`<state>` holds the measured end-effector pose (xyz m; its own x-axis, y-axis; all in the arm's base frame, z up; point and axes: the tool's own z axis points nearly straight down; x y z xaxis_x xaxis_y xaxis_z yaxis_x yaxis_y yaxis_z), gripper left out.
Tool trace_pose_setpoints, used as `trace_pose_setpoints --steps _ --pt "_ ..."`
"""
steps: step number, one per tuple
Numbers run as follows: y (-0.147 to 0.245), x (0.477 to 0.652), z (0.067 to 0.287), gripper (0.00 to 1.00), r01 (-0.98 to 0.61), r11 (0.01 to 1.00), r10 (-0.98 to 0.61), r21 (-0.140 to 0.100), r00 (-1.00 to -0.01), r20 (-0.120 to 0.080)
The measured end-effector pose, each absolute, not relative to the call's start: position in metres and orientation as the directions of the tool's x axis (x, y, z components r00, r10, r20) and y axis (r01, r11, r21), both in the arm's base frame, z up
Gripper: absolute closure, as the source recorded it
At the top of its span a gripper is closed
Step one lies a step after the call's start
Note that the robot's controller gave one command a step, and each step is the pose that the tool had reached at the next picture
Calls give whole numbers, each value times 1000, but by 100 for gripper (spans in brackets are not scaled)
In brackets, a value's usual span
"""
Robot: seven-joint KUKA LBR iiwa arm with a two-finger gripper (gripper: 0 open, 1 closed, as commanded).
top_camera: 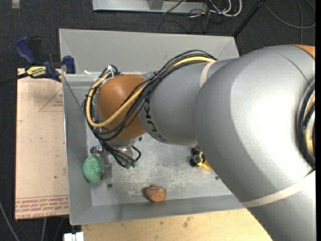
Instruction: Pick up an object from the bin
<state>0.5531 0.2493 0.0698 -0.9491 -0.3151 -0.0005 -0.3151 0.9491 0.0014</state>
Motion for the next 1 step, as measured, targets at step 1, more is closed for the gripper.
trace_pose_setpoints --steps 1 --pt "217 502 70 100 -252 968 -252 2 -968 -2"
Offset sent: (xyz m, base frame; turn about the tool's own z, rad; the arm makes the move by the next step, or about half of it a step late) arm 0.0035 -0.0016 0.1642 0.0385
